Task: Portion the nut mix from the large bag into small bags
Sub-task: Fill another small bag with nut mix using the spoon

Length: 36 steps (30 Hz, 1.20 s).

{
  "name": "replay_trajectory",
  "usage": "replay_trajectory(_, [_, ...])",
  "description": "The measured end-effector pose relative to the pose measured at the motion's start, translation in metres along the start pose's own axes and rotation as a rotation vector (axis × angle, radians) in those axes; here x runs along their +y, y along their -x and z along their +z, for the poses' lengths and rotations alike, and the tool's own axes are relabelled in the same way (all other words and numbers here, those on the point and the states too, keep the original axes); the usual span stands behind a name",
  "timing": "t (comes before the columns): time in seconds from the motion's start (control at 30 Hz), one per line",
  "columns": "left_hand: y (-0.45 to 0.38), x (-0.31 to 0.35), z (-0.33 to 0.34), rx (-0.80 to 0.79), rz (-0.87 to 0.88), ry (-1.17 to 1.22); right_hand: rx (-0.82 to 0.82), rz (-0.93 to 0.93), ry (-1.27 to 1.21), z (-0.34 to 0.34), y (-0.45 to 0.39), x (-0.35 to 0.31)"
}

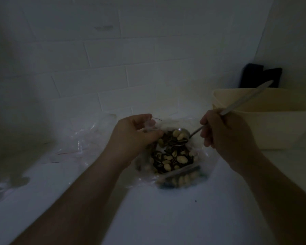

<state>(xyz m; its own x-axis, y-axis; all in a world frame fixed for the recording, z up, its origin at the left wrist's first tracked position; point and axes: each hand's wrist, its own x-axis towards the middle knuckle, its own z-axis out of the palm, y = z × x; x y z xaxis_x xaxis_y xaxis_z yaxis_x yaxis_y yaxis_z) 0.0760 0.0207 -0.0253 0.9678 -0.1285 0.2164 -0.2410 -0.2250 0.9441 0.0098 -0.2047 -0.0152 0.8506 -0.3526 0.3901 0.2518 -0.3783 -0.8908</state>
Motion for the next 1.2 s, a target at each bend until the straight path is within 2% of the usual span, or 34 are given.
replay_trajectory(0.2, [0.011, 0.001, 0.015, -0.056, 0.163, -0.254, 0.143, -0.202, 0.111, -0.015, 0.005, -0.019])
replay_trajectory(0.33, [0.010, 0.000, 0.020, -0.041, 0.229, -0.340, 0.197, -0.291, 0.179, -0.016, 0.009, -0.028])
replay_trajectory(0.47, [0.008, -0.001, 0.025, -0.043, 0.220, -0.371, 0.145, -0.352, 0.241, -0.014, 0.011, -0.030])
replay_trajectory(0.6, [0.008, -0.004, 0.031, -0.018, 0.241, -0.414, 0.078, -0.497, 0.461, -0.007, 0.015, -0.031])
replay_trajectory(0.77, [0.002, -0.010, 0.038, 0.004, 0.298, -0.507, 0.076, -0.622, 0.486, 0.004, 0.015, -0.033])
replay_trajectory(0.93, [-0.003, -0.015, 0.041, 0.043, 0.291, -0.503, 0.089, -0.651, 0.540, 0.012, 0.016, -0.030])
replay_trajectory(1.2, [-0.001, -0.012, 0.037, 0.069, 0.242, -0.365, 0.116, -0.704, 0.548, 0.022, 0.017, -0.022])
